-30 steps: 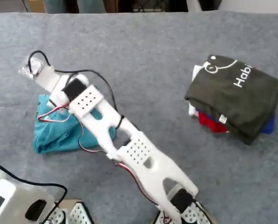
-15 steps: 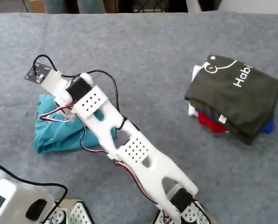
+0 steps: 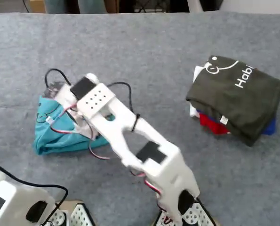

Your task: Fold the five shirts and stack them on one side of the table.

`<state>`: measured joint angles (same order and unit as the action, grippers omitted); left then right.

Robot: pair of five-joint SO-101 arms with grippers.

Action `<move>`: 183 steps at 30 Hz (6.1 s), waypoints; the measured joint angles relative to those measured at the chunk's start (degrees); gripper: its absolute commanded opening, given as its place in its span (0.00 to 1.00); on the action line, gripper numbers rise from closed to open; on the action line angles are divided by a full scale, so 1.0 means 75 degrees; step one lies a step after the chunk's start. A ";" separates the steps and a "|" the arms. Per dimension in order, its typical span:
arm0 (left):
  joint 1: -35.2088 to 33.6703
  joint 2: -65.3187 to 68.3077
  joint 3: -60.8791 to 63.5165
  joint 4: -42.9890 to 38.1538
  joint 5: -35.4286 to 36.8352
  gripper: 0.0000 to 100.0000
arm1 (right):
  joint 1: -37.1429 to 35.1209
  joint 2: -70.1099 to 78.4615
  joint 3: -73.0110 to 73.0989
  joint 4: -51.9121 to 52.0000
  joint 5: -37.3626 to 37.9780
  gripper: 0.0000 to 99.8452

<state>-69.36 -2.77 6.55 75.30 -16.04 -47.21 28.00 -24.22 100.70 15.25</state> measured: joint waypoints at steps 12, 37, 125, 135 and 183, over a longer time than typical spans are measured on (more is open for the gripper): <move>0.0422 0.0000 0.0000 0.0000 0.0000 0.03 | 0.0293 -0.0539 -0.0586 -0.2321 0.0258 0.01; 0.0422 0.0000 0.0000 0.0000 0.0000 0.03 | 0.0504 0.1817 -0.3798 -0.1981 -0.0305 0.01; 0.0422 0.0000 0.0563 -0.0363 0.0000 0.03 | 0.0457 0.1289 0.0035 -0.0012 -0.0445 0.01; 0.0422 0.0000 0.0563 -0.0363 0.0000 0.03 | 0.0715 -0.0598 0.0879 -0.0258 -0.0434 0.02; 0.0551 0.0000 0.0563 -0.0363 0.0000 0.03 | 0.0234 0.3270 -0.6435 0.0000 -0.2473 0.24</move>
<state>-65.23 -2.77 10.77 72.57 -16.04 -45.45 52.53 -72.48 100.70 -3.30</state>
